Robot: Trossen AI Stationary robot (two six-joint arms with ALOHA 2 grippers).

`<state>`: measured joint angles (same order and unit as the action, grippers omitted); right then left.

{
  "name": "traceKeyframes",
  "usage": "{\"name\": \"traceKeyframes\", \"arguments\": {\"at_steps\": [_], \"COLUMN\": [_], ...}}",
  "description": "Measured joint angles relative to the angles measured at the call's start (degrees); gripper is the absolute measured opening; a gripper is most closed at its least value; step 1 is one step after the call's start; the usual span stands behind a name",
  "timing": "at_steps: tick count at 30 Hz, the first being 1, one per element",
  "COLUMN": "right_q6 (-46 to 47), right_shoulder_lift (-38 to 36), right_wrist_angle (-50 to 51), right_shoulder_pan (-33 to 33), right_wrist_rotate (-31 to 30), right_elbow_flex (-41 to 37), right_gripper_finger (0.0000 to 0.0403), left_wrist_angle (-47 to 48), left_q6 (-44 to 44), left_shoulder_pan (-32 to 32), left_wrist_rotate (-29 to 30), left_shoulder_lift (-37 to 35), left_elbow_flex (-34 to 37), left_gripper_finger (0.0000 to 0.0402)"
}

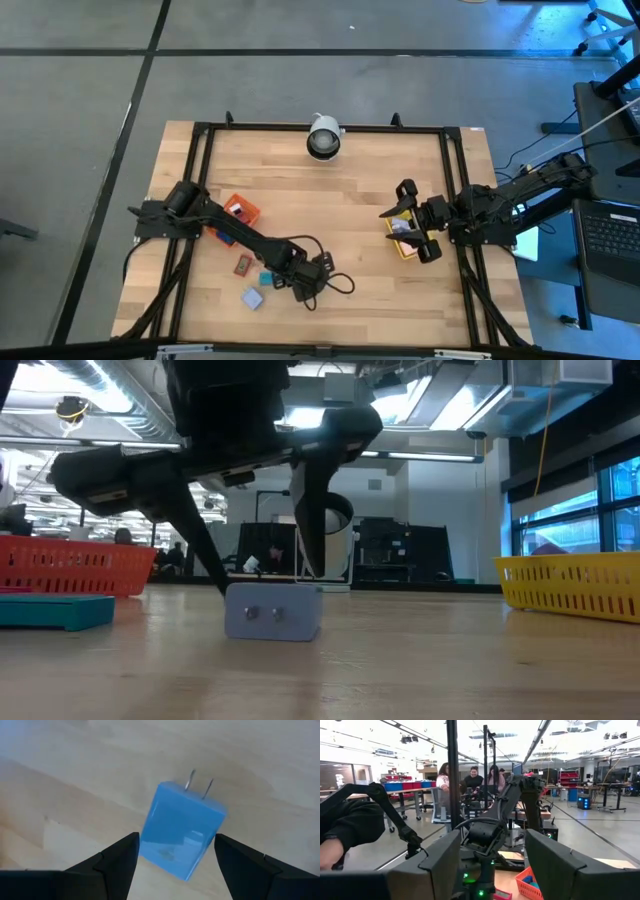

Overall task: Pick & Place Office items
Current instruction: Put the right purple charger adapter into the yellow basket

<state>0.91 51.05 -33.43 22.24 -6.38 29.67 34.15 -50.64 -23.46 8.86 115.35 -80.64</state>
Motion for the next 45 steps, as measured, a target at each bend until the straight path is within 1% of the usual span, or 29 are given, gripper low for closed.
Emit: {"name": "traceKeyframes", "arguments": {"at_steps": [3, 9, 13, 14, 16, 18, 19, 22, 24, 33, 37, 40, 41, 45], "right_q6": [0.11, 0.11, 0.11, 0.11, 0.11, 0.09, 0.09, 0.09, 0.09, 0.08, -0.36, -1.4, -1.4, -1.4], "right_shoulder_lift": [0.02, 0.0, 0.02, 0.02, 0.02, 0.04, 0.04, 0.04, 0.04, 0.04, 0.04, 0.04, 0.04, 0.04], "right_wrist_angle": [0.0, 0.0, 0.0, 0.0, 0.02, 0.03, 0.04, 0.03, 0.04, 0.04, 0.04, 0.0, -0.04, -0.83], "right_shoulder_pan": [0.0, 0.0, 0.0, 0.0, 0.0, 0.0, 0.0, 0.0, 0.04, 0.29, 1.14, 1.63, 1.74, 1.84], "right_wrist_rotate": [0.0, 0.0, 0.0, 0.0, 0.0, 0.0, 0.06, 1.32, 1.49, 1.46, 1.47, 1.41, 1.42, 1.34], "right_elbow_flex": [0.0, 0.0, 0.0, 0.0, 0.0, 0.0, 0.0, 0.0, 0.0, 0.0, 0.0, 0.0, 0.0, 0.0], "right_gripper_finger": [0.0223, 0.0223, 0.0223, 0.0223, 0.0223, 0.0223, 0.0223, 0.0223, 0.0223, 0.0223, 0.0223, 0.0223, 0.0223, 0.0223], "left_wrist_angle": [0.0, 0.22, 0.02, -0.4, -0.47, -0.94, -1.2, -1.32, -1.61, -2.64, -2.72, -1.99, -1.61, -0.61], "left_q6": [-1.7, -8.2, -10.03, -10.65, -11.77, -13.27, -14.12, -16.7, -17.24, -17.65, -18.46, -16.8, -15.56, -10.03], "left_shoulder_pan": [0.33, 0.37, 0.81, 0.94, 0.94, 0.77, 0.47, -0.28, -0.48, -0.71, -0.74, -0.74, -0.72, -0.48], "left_wrist_rotate": [-1.53, -0.73, 0.1, 0.87, 4.47, 8.31, 11.45, 17.02, 18.59, 16.57, 16.33, 15.99, 15.1, 8.07], "left_shoulder_lift": [0.0, 0.0, 0.29, 0.72, 1.77, 2.99, 3.56, 5.05, 5.22, 5.03, 5.04, 5.14, 5.2, 5.5], "left_elbow_flex": [0.0, 0.0, 0.0, -0.04, -0.04, -0.19, -0.23, -0.35, -0.31, -0.15, -0.15, -0.96, -1.5, -4.59], "left_gripper_finger": [0.0255, 0.0255, 0.0255, 0.0255, 0.0255, 0.0255, 0.0255, 0.0255, 0.0255, 0.0254, 0.0236, 0.0221, 0.0218, 0.0218]}}
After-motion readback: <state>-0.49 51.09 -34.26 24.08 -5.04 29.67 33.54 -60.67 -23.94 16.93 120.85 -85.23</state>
